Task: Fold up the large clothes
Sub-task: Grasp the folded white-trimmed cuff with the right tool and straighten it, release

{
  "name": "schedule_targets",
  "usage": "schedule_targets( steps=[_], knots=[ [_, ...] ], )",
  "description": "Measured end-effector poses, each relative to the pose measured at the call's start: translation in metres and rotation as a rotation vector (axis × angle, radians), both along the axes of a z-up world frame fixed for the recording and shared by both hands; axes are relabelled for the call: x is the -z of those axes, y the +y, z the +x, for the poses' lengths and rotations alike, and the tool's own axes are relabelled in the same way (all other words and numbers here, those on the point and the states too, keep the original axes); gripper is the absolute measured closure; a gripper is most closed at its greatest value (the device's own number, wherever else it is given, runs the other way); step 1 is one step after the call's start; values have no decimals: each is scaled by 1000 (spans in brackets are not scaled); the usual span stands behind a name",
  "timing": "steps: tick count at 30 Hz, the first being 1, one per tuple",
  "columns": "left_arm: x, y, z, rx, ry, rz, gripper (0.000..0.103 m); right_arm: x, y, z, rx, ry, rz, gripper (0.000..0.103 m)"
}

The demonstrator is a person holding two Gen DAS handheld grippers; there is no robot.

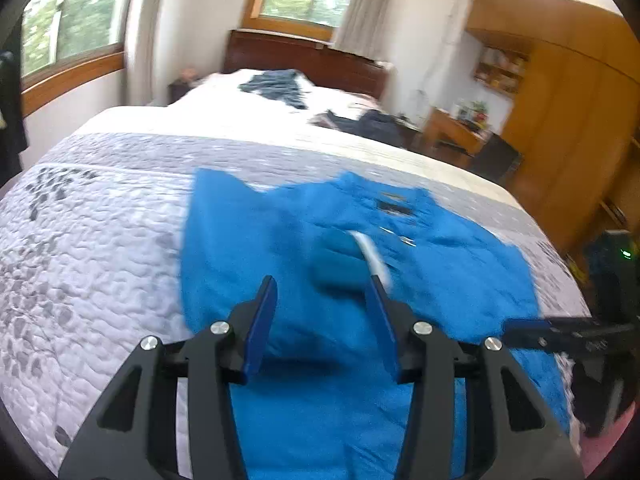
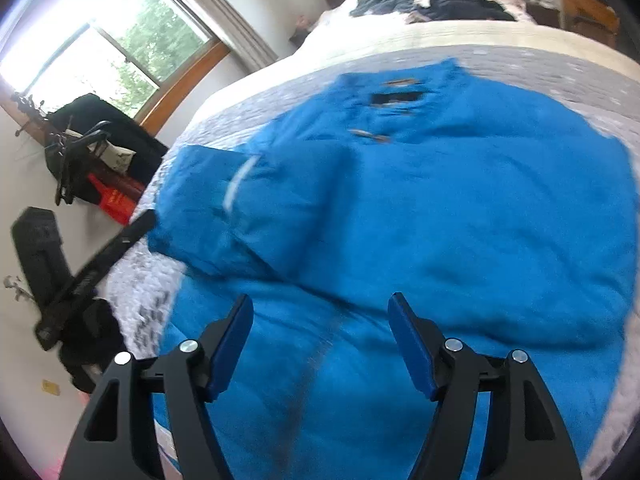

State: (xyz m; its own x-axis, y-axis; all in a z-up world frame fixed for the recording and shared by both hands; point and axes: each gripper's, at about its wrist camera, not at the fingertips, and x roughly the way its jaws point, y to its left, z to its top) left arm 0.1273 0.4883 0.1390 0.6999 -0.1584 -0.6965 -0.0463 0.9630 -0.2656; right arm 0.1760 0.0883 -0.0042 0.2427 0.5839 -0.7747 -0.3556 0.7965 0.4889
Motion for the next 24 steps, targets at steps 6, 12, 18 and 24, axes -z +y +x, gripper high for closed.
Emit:
schedule_targets(
  steps=[6, 12, 18, 24],
  knots=[
    [26, 14, 23, -16, 56, -21, 58, 16, 47, 41, -3, 70, 22, 32],
    [23, 30, 18, -21, 44, -86, 58, 44, 68, 65, -4, 147, 41, 57],
    [2, 40, 8, -47, -1, -113, 58, 16, 47, 57, 2, 106, 81, 85],
    [-7, 27, 12, -3, -5, -125, 58, -22, -17, 47, 101, 11, 85, 85]
  ],
)
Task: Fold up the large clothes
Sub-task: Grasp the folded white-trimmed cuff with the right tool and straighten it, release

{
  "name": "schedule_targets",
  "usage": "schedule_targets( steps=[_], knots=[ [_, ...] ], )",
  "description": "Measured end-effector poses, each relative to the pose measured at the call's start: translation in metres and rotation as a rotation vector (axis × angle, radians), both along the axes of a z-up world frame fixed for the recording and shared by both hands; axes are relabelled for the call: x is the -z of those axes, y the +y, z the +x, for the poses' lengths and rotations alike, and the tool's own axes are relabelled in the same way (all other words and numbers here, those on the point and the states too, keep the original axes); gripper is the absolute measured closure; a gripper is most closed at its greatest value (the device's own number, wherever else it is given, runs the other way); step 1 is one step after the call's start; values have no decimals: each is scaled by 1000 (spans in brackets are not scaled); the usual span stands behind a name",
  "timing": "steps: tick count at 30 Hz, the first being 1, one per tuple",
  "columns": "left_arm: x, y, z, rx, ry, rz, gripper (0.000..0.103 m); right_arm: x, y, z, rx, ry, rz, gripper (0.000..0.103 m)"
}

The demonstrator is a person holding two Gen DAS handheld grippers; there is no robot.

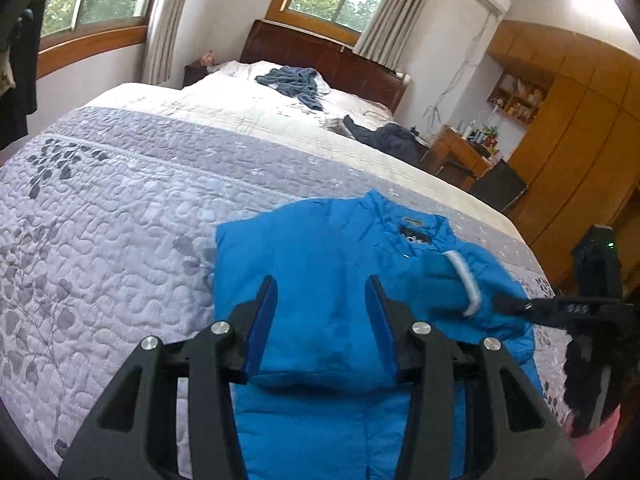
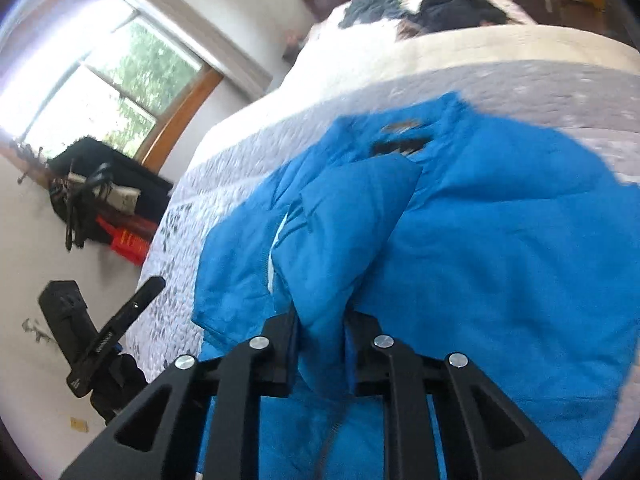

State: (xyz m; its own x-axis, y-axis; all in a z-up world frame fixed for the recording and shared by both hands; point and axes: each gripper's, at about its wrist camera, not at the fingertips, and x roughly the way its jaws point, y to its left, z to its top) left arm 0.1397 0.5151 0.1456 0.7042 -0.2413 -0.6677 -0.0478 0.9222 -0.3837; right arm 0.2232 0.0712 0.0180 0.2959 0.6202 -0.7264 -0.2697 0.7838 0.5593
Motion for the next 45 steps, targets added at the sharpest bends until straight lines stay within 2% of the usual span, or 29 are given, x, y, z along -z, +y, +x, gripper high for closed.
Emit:
schedule_targets(
  steps=[4, 7, 10, 15, 17, 21, 22, 25, 27, 29, 33, 34, 36, 38, 39, 41, 45],
  knots=[
    [12, -27, 17, 71, 41, 6, 58, 10, -28, 4, 46, 32, 19, 85],
    [35, -40, 33, 100, 116, -14, 58, 31, -31, 10, 62, 75, 1, 85],
    [58, -45, 43, 91, 160, 35, 58, 54, -33, 16, 73, 107, -17, 83],
    [65, -42, 46, 99, 155, 56, 58, 69, -34, 17, 76, 122, -21, 78],
    [64, -42, 44, 100, 153, 58, 58, 62, -33, 14, 74, 102, -47, 69],
    [47, -39, 34, 90, 125, 62, 57, 26, -28, 0, 79, -26, -154, 58],
    [43, -41, 33, 90, 118, 73, 57, 14, -22, -4, 70, -69, -190, 52],
    [33, -47, 26, 93, 96, 113, 52, 2, 1, -9, 23, -120, -263, 49],
    [35, -50, 27, 109, 105, 114, 51, 2, 24, -9, -25, -134, -302, 44],
    [44, -48, 31, 103, 131, 113, 51, 10, 45, -7, -47, -139, -360, 34],
    [60, -41, 39, 95, 167, 88, 51, 30, 73, 2, -50, -155, -506, 30],
    [61, -40, 40, 96, 167, 86, 51, 35, 76, 5, -47, -159, -543, 31],
    [62, -39, 41, 98, 167, 79, 51, 45, 77, 10, -34, -159, -603, 41],
    [63, -40, 40, 99, 164, 81, 51, 49, 73, 13, -27, -163, -628, 64],
    [64, -40, 41, 100, 163, 85, 51, 48, 68, 13, -21, -161, -625, 67],
    [65, -41, 40, 99, 163, 94, 51, 40, 51, 13, -11, -140, -536, 74],
    [66, -43, 40, 96, 163, 106, 51, 17, 6, 9, 31, -110, -338, 75]
  ],
)
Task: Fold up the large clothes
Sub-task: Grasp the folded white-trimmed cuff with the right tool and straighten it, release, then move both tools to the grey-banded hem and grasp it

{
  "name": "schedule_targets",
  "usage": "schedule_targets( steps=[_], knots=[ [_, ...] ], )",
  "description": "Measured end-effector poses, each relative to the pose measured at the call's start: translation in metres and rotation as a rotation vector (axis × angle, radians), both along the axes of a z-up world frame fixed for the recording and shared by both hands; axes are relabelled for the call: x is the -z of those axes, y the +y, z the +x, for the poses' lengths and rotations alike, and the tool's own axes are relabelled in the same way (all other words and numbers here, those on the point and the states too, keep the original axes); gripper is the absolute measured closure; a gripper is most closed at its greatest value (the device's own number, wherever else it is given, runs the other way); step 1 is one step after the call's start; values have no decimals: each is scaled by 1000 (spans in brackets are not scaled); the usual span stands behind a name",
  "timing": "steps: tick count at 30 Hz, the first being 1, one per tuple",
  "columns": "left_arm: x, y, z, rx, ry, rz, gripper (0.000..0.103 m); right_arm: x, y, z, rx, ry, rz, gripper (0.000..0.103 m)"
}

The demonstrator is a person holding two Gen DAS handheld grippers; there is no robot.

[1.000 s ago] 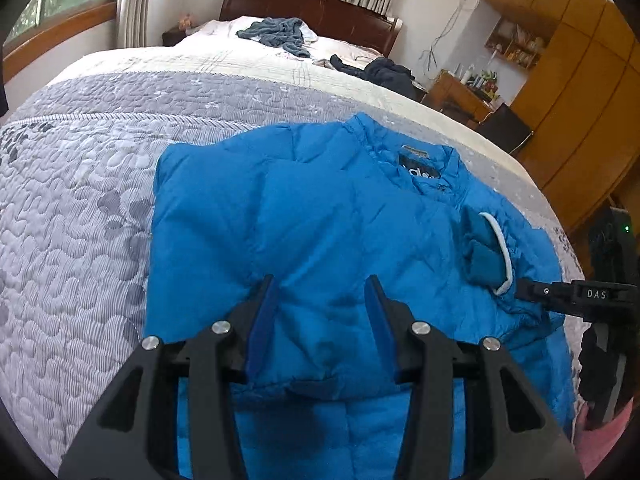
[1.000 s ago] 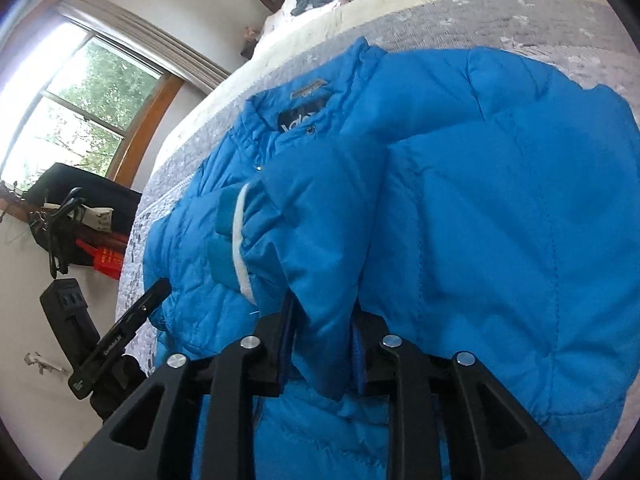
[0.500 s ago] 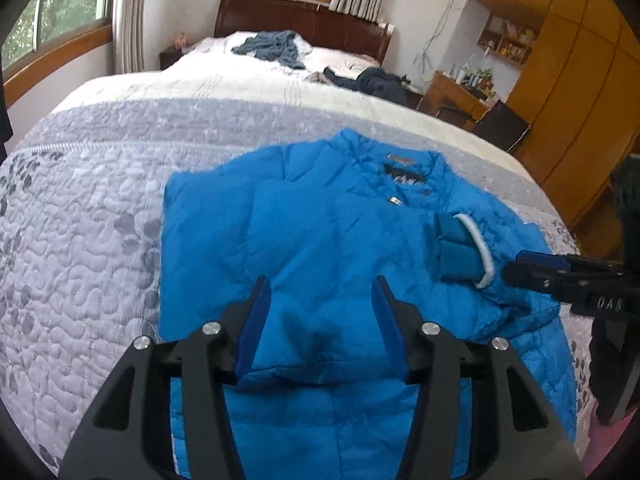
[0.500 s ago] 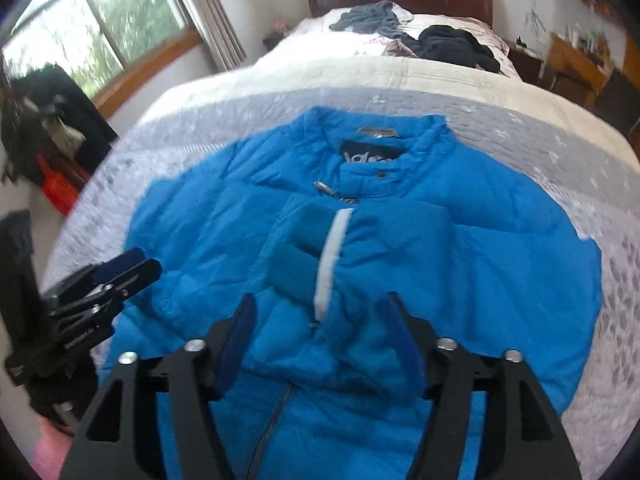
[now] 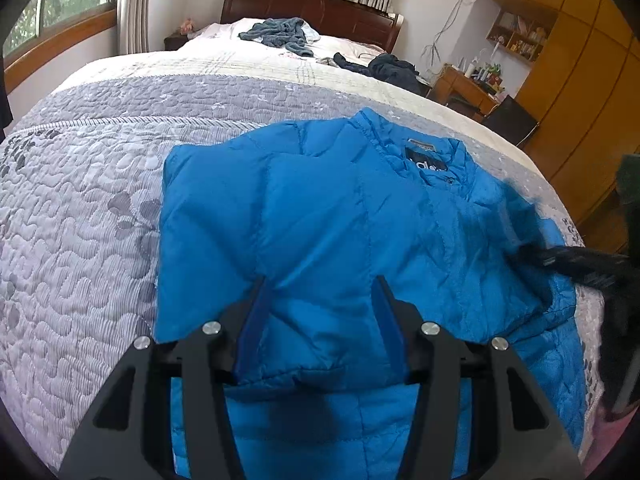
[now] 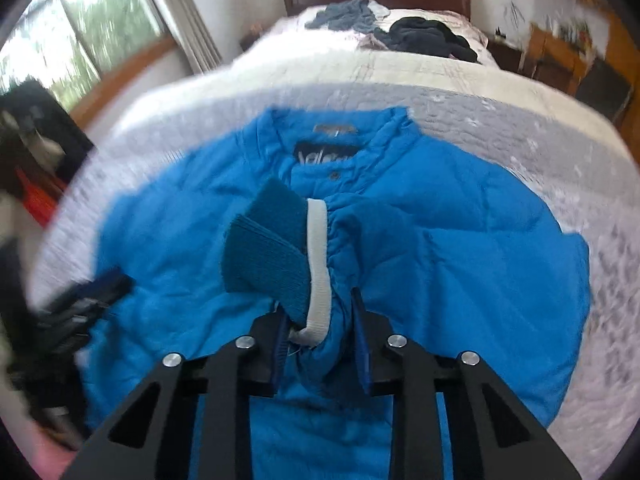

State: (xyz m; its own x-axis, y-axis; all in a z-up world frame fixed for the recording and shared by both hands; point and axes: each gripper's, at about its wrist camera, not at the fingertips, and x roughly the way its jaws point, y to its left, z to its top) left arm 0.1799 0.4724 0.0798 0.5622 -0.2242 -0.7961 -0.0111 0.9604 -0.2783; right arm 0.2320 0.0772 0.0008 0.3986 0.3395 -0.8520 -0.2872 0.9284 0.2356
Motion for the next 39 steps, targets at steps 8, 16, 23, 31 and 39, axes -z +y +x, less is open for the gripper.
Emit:
schedule_targets(
  steps=[8, 16, 23, 31, 39],
  knots=[
    [2, 1, 3, -6, 2, 0, 51, 2, -116, -6, 206, 65, 87, 66],
    [-28, -11, -10, -6, -57, 23, 51, -9, -160, -25, 249, -15, 167, 66],
    [-21, -28, -8, 41, -38, 38, 50, -10, -115, -13, 141, -45, 104, 66],
    [-3, -14, 1, 15, 5, 35, 50, 39, -142, -10, 190, 61, 136, 67],
    [-1, -17, 0, 9, 10, 53, 50, 43, -144, -20, 182, 40, 150, 67]
  ],
)
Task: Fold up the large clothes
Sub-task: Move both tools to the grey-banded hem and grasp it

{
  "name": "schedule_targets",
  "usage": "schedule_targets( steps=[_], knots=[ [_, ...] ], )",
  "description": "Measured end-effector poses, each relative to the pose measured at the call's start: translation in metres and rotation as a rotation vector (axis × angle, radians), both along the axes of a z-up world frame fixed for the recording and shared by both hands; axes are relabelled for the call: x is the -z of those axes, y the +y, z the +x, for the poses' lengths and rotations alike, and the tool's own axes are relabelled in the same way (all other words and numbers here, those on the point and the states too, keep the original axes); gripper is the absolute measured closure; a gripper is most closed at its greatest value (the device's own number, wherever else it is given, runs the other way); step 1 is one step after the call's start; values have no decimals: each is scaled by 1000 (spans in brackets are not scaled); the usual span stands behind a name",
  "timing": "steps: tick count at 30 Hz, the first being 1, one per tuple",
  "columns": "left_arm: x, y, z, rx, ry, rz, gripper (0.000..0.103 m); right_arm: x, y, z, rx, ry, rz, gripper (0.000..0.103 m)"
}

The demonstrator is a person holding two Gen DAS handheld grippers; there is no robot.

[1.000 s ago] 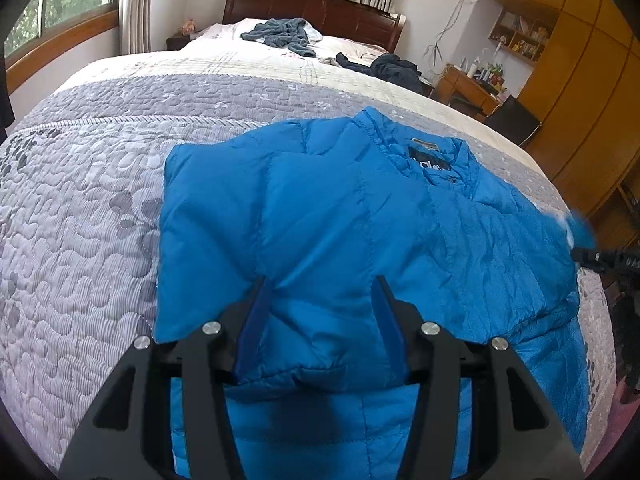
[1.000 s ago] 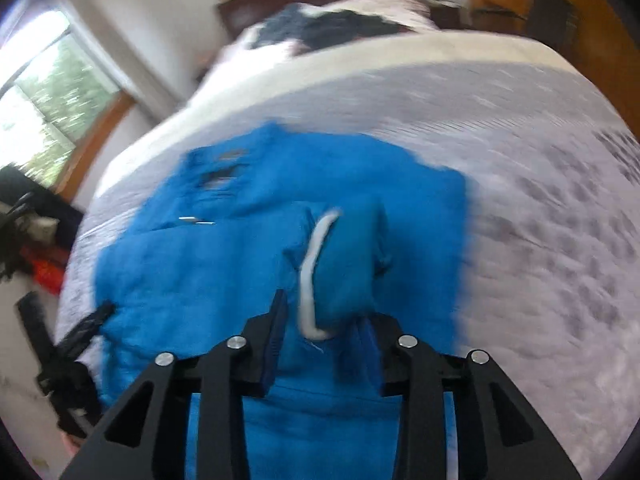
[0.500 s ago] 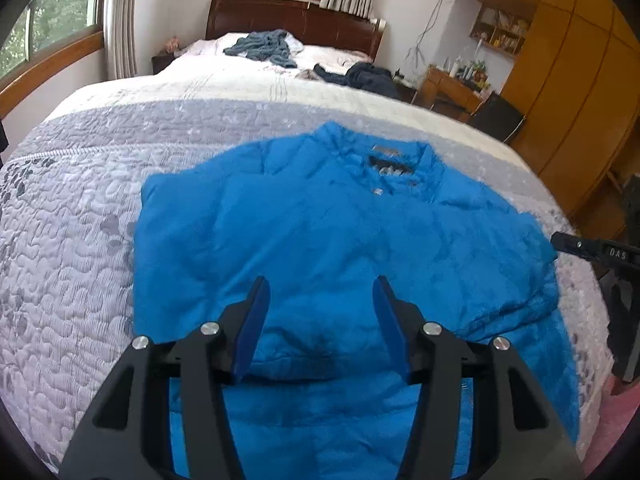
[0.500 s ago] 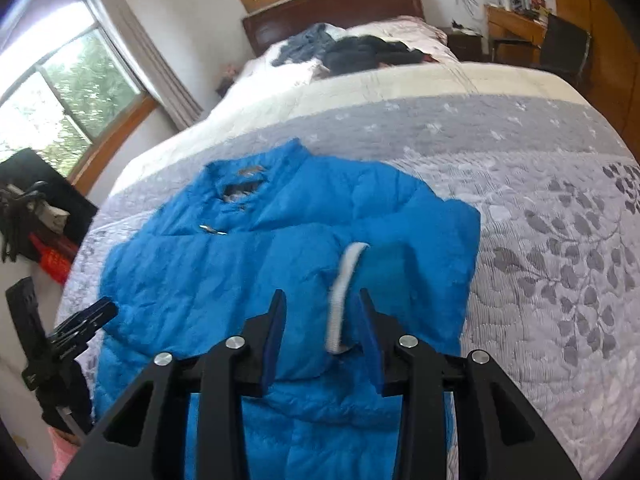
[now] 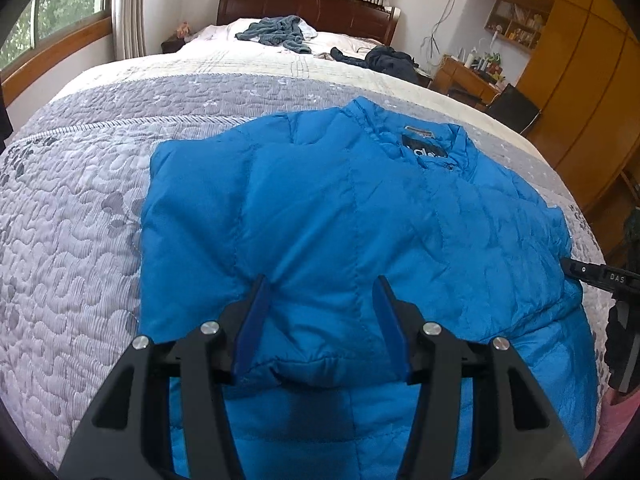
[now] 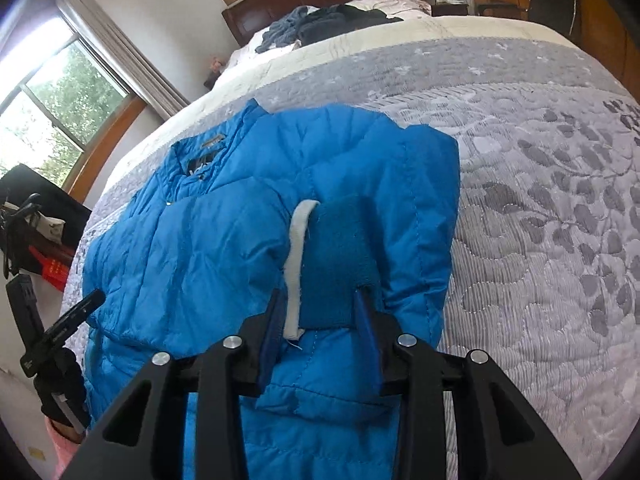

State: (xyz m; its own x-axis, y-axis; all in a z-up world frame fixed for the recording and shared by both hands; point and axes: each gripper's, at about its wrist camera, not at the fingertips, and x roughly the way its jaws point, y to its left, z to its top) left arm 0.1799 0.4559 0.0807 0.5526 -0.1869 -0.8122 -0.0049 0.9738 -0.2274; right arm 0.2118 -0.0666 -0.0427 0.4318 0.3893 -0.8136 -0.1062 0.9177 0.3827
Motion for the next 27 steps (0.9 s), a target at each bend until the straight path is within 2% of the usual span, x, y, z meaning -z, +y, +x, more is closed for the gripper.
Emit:
schedule_targets(
  steps=[4, 7, 11, 14, 19, 22, 27],
  knots=[
    [-19, -2, -12, -2, -44, 24, 50, -17, 6, -10, -9, -31, -7, 62],
    [-26, -8, -18, 11, -60, 36, 50, -25, 15, -15, -40, -36, -11, 61],
    [-10, -13, -15, 18, -12, 55, 50, -14, 23, -11, -37, 5, -58, 61],
    [4, -12, -10, 20, 6, 71, 50, 3, 21, -6, -33, 40, -34, 61],
    [-4, -5, -14, 2, 21, 25, 50, -2, 18, -12, -33, 17, -19, 61],
    [-18, 2, -32, 2, 1, 8, 47, -19, 13, -33, -56, -27, 7, 59],
    [-36, 20, -84, 37, -3, 23, 35, -42, 3, -81, -114, -85, 2, 47]
  ],
)
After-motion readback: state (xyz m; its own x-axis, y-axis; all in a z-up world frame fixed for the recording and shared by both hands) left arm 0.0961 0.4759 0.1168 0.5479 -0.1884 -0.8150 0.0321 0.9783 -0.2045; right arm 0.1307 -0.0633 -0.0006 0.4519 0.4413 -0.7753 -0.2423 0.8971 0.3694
